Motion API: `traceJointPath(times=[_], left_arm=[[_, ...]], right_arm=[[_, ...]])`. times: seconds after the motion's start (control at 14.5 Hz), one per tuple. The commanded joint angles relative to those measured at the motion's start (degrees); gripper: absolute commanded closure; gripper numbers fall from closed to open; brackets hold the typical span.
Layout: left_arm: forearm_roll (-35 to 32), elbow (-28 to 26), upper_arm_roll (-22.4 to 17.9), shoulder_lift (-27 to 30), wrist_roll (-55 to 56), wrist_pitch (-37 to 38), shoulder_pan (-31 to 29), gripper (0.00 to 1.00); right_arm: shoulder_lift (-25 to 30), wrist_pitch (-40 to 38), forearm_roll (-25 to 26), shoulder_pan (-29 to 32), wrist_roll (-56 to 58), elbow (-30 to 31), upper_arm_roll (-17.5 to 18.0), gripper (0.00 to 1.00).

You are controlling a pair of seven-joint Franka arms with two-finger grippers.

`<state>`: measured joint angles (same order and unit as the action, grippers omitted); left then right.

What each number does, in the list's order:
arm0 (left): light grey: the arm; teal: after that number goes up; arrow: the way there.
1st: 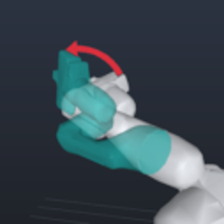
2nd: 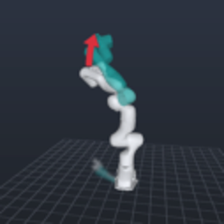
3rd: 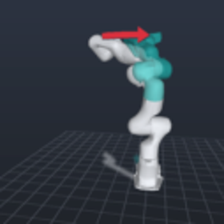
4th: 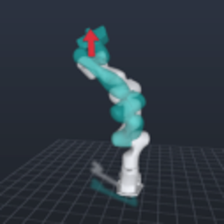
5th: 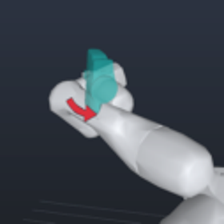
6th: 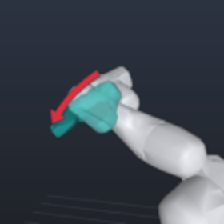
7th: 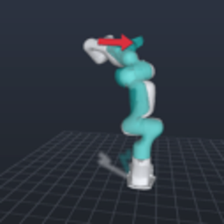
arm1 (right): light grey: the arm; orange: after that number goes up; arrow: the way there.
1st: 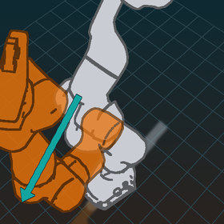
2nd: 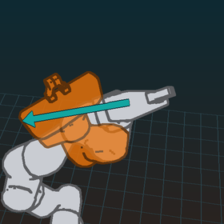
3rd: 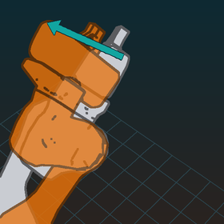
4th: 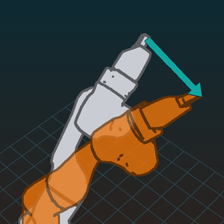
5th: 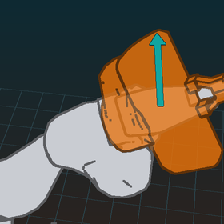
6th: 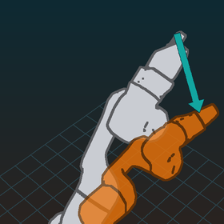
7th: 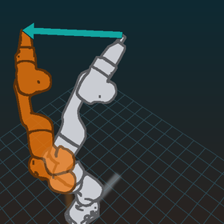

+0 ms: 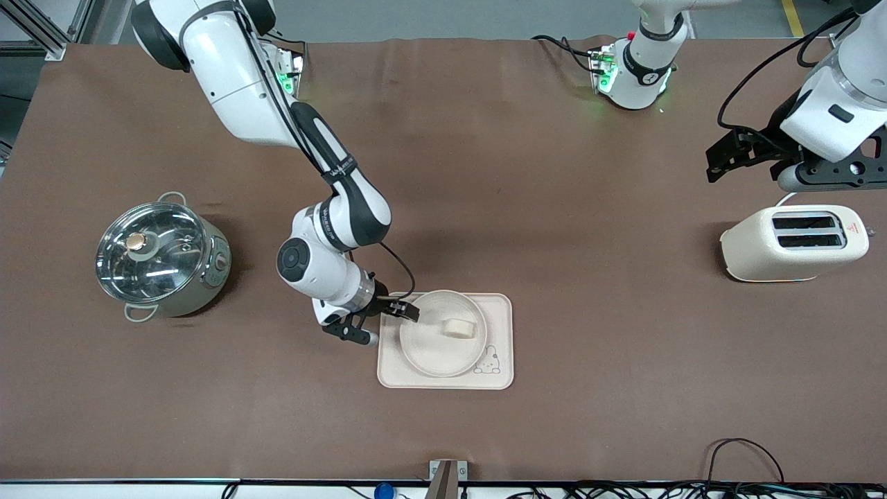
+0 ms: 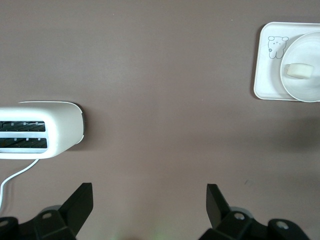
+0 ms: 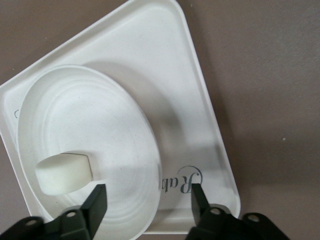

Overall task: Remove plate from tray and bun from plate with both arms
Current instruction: 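Close the right gripper on the plate rim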

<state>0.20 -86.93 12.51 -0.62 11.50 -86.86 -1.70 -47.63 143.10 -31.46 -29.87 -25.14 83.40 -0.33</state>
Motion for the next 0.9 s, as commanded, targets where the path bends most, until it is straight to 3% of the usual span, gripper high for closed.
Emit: traceJointPath(times=[0.0, 0.14, 0.28, 0.69, 0.83], left_arm=[[0.0, 1.1, 0.1, 0.3, 0.3, 0.3, -0.2, 0.0], [0.0, 1.1, 0.1, 0.3, 0.3, 0.3, -0.2, 0.0], [0.0, 1.1, 0.1, 0.3, 0.3, 0.3, -0.2, 0.0], [0.1, 1.1, 0.1, 0.3, 0.2, 0.3, -0.2, 0.0], [0.2, 1.1, 0.1, 0.3, 0.3, 0.3, -0.2, 0.0]], right_arm=[[-1.2, 0.2, -1.3, -0.5, -0.7, -1.7, -0.4, 0.44], [-1.5, 0.3, -1.2, -0.6, -0.6, -1.7, -0.4, 0.57], [-1.9, 0.3, -1.2, -0.6, -0.2, -2.1, -0.4, 0.61], [-2.4, 0.3, -0.8, -0.6, 0.4, -2.2, -0.4, 0.94], [-2.6, 0.3, -0.8, -0.1, 3.8, -2.0, -0.4, 0.99]])
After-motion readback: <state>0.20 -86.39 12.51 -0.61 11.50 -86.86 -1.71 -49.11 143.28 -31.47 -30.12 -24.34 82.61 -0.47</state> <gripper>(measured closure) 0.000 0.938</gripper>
